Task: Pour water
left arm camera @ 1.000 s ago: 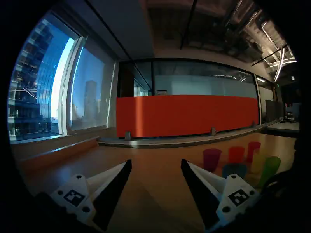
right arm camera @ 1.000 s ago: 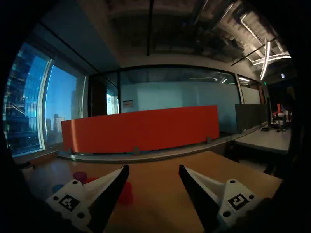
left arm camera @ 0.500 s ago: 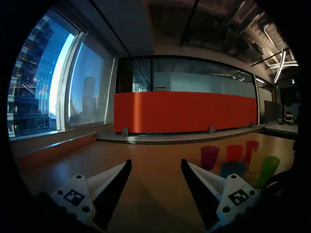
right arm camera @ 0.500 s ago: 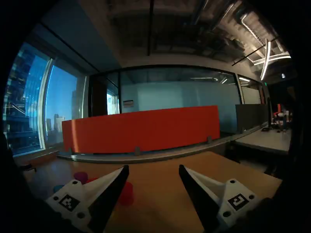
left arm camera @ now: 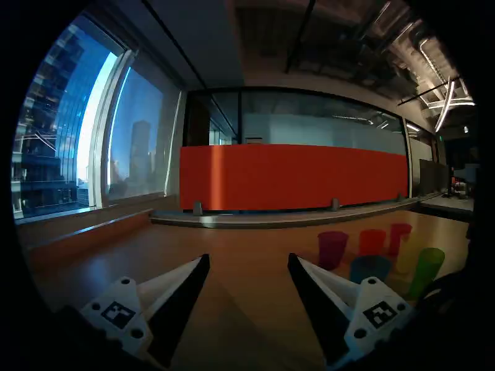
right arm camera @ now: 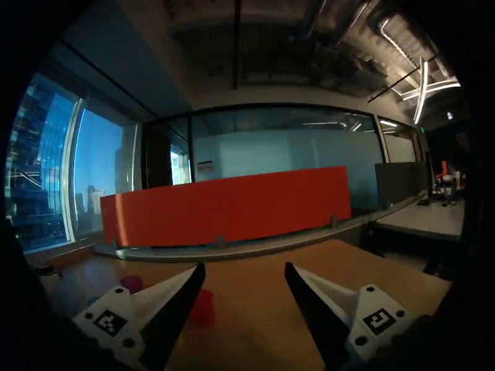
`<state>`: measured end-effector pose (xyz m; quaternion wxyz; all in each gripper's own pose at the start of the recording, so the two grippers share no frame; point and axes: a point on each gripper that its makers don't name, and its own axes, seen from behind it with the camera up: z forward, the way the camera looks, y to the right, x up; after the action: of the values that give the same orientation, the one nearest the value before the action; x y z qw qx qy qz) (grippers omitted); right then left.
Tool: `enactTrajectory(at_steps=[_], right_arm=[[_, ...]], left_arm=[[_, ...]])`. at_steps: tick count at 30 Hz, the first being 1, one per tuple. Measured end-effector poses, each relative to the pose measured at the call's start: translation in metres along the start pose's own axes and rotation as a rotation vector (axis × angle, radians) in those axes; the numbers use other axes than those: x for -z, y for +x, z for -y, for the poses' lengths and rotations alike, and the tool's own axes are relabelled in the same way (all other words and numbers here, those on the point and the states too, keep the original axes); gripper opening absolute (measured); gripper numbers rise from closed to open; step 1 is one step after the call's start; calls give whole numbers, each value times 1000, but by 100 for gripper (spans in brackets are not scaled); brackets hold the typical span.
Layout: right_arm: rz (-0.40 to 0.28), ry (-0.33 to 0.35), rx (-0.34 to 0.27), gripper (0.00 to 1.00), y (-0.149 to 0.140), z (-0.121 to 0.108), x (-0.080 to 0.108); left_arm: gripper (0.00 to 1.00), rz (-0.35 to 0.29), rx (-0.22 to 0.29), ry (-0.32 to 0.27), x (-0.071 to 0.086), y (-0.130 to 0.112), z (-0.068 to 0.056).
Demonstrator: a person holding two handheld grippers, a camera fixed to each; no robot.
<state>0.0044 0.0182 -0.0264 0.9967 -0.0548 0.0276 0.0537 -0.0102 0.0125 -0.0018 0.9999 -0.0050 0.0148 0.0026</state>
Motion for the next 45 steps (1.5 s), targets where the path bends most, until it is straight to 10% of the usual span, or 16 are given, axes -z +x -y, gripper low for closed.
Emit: enactTrajectory(at_steps=[45], right_arm=[[2, 52, 135, 99, -76, 8, -26]], left_arm=[[94, 0, -1, 0, -1, 0, 1]])
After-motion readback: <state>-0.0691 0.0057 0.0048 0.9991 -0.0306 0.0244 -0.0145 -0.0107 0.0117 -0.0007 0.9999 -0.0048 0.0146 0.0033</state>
